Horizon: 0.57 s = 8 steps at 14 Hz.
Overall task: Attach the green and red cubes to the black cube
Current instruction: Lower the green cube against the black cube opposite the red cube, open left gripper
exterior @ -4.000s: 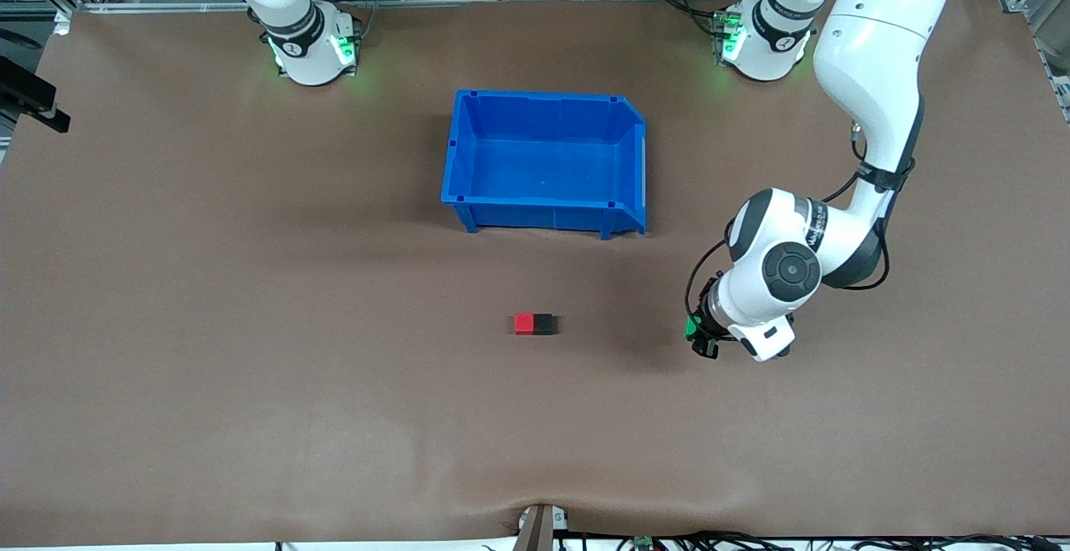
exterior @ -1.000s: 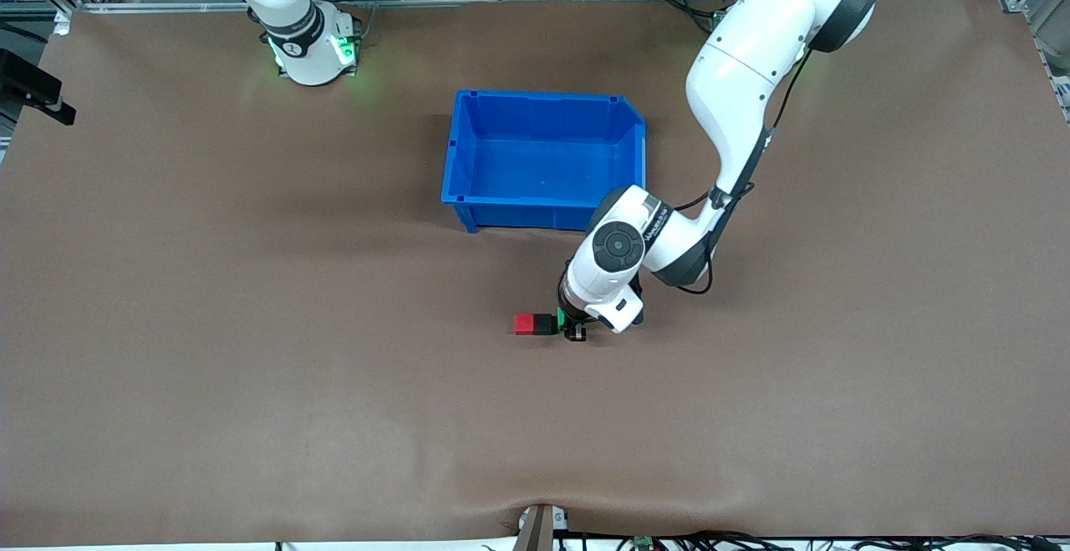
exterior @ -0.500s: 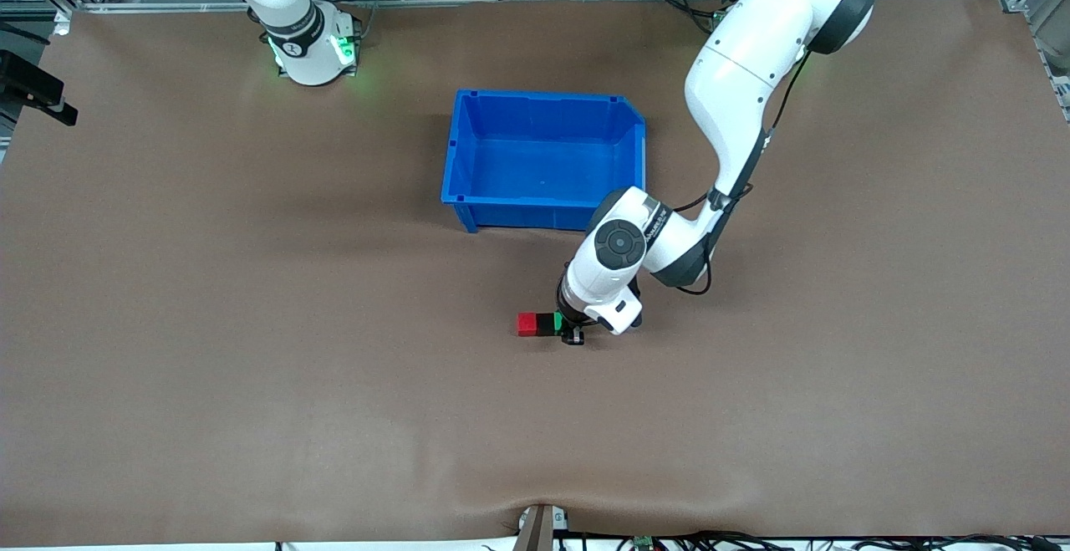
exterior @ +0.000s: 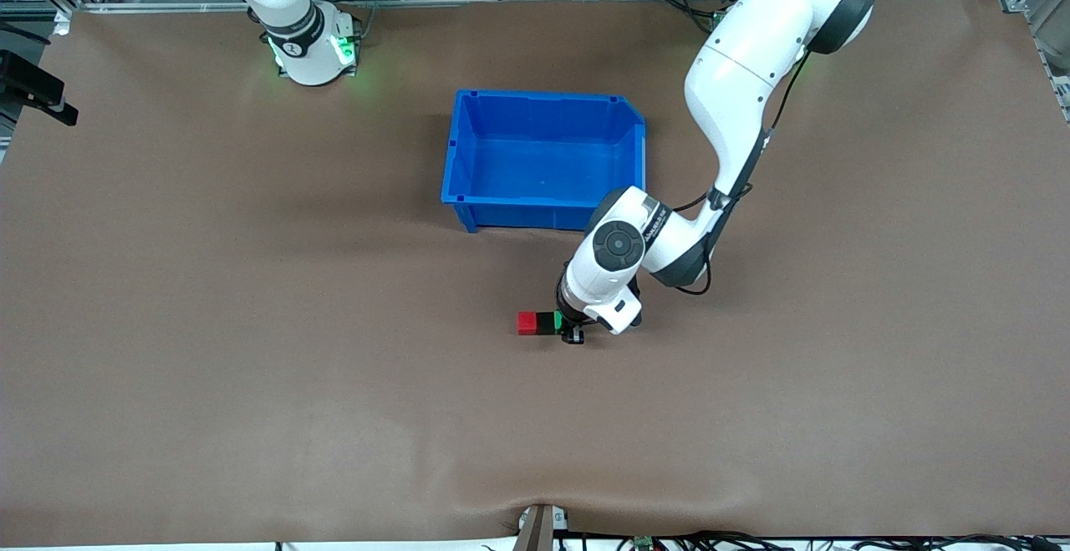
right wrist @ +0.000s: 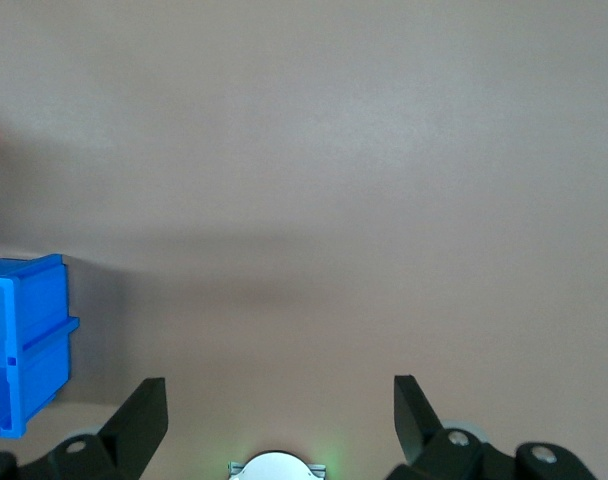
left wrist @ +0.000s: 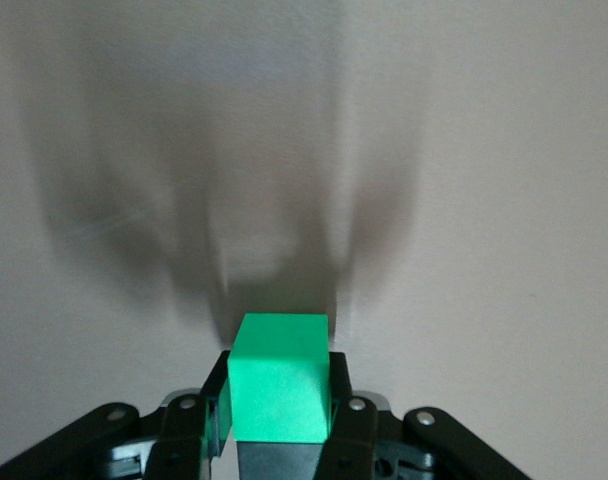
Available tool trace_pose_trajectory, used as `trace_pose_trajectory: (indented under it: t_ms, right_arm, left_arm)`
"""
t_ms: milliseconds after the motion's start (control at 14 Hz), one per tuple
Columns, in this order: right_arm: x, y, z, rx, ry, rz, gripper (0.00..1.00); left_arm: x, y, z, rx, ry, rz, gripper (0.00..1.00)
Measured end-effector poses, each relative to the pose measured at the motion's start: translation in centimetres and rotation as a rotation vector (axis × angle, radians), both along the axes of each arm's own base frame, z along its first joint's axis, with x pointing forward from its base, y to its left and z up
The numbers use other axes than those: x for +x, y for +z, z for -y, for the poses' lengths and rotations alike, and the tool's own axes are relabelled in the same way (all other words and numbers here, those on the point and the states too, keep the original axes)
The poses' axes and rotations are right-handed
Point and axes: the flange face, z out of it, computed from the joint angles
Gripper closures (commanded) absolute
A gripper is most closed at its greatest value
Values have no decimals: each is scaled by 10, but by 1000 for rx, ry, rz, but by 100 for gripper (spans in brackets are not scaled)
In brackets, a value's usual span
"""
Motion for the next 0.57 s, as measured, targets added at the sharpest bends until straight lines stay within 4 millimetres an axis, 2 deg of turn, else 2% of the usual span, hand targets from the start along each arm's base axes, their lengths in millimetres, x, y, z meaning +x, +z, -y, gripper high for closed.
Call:
trace_pose_trajectory:
  t_ms: [143,214,286,357,429,571]
  right_arm:
    - [0,0,-1,0,2,-2,0]
    - [0,-1,-1,0,3,-3,0]
    - [0,-1,-2,-1,4,-7,0]
    - [0,-2,-3,-2,5,-13,0]
    - [0,-4,-3,-6,7,-20,0]
    - [1,-7,-6,-14,11,-49,0]
  left_arm:
    - [-5,0,4,15,-10,-27,100]
    - [-7,0,5,20,-14,-35,95]
    - [-8,0,5,25,-16,-42,55]
    - [-8,0,5,33,-18,-52,23]
    - [-9,-1,4,42,-19,-63,0]
    - [-9,1,3,45,-24,-66,0]
